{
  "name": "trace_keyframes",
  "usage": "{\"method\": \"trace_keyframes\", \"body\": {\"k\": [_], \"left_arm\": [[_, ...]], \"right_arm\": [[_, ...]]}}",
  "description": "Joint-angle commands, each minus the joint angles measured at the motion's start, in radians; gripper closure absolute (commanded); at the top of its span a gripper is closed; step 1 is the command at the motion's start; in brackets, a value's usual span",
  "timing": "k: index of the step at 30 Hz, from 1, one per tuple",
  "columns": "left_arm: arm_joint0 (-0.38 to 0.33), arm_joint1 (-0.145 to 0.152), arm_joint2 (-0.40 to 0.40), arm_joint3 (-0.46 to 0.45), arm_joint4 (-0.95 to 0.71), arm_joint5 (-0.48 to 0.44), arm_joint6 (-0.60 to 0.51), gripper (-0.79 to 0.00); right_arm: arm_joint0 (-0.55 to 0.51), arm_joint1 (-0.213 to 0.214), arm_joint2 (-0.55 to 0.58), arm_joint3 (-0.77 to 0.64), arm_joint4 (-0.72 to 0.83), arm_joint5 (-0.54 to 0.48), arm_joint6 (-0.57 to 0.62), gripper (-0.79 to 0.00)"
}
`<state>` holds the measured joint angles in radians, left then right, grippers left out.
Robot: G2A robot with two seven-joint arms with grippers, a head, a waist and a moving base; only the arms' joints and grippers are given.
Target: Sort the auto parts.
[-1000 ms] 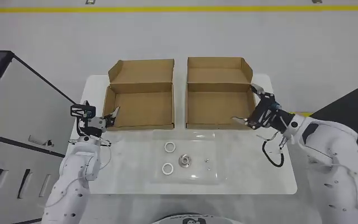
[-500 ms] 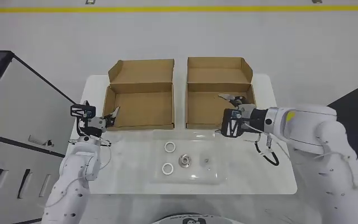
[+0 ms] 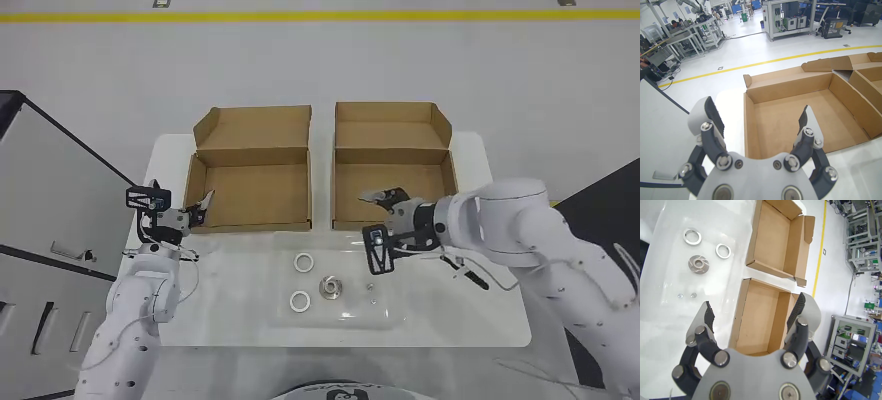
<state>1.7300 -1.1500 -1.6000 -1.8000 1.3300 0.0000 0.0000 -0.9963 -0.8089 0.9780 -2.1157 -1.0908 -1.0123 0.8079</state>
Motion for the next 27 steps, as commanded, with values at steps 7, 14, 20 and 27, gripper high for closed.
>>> {"method": "trace_keyframes", "body": {"k": [7, 14, 20, 27], "left_arm": [[0.0, 0.0, 0.0, 0.0, 0.0, 0.0, 0.0, -0.785], [0.0, 0.0, 0.0, 0.0, 0.0, 0.0, 0.0, -0.785], [0.0, 0.0, 0.0, 0.0, 0.0, 0.0, 0.0, -0.785], [0.0, 0.0, 0.0, 0.0, 0.0, 0.0, 0.0, -0.785]], "right_arm": [[0.162, 0.087, -0.232, -0.002, 0.045, 0.0, 0.0, -0.785], [0.282, 0.151, -0.407, -0.021, 0.075, 0.0, 0.0, -0.785], [0.392, 0.188, -0.55, -0.037, 0.102, 0.0, 0.0, -0.785], [0.518, 0.19, -0.686, -0.021, 0.156, 0.0, 0.0, -0.785]]}}
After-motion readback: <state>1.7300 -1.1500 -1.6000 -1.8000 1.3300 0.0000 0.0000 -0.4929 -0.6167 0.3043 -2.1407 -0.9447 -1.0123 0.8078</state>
